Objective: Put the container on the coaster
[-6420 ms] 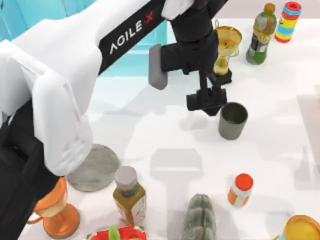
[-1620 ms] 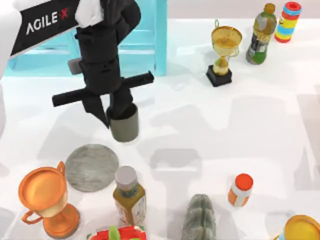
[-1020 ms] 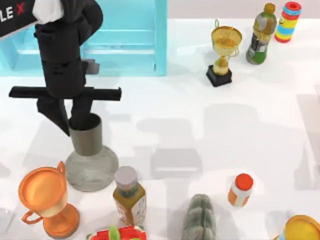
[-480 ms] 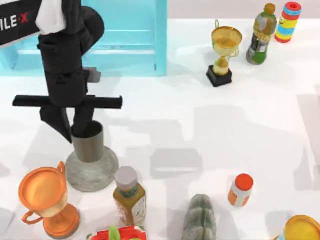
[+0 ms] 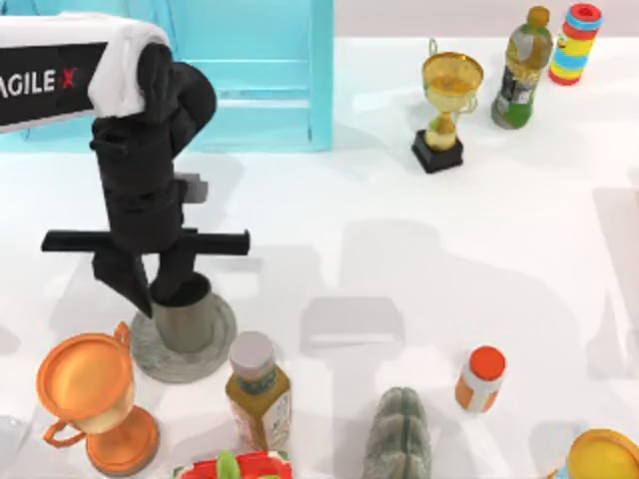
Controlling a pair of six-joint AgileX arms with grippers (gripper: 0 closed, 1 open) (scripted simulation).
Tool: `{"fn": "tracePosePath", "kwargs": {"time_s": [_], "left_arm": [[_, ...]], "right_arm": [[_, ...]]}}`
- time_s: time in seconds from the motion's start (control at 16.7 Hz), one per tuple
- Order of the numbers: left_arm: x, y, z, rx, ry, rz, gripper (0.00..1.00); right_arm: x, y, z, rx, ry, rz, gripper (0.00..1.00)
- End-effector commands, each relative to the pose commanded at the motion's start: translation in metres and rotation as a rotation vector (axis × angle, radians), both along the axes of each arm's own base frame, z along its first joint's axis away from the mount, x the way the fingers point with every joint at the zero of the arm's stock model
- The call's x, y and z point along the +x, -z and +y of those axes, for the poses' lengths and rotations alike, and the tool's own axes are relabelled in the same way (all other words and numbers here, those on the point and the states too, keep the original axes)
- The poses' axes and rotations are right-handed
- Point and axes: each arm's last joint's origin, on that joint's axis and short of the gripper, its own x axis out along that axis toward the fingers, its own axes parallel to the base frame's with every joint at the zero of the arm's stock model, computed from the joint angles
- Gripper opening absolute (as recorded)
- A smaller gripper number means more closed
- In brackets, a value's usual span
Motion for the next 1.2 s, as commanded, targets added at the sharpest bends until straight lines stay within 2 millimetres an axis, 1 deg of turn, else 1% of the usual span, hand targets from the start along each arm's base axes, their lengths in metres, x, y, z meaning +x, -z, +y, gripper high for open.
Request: {"fn": "tracePosePath", "kwargs": {"time_s": [0.06, 0.84, 0.9, 1.2], "left_arm": [[0.0000, 0.0000, 0.0000, 0.000, 0.000, 0.000, 0.00], [0.0000, 0.0000, 0.0000, 0.000, 0.000, 0.000, 0.98], [0.0000, 0.0000, 0.0000, 0.000, 0.000, 0.000, 1.00], [0.0000, 0.0000, 0.0000, 0.000, 0.000, 0.000, 1.00]], "right_arm": [[0.0000, 0.0000, 0.0000, 0.000, 0.000, 0.000, 1.00], [0.0000, 0.0000, 0.0000, 0.000, 0.000, 0.000, 1.00], [0.0000, 0.0000, 0.0000, 0.000, 0.000, 0.000, 1.00], [0.0000, 0.0000, 0.0000, 0.000, 0.000, 0.000, 1.00]]}}
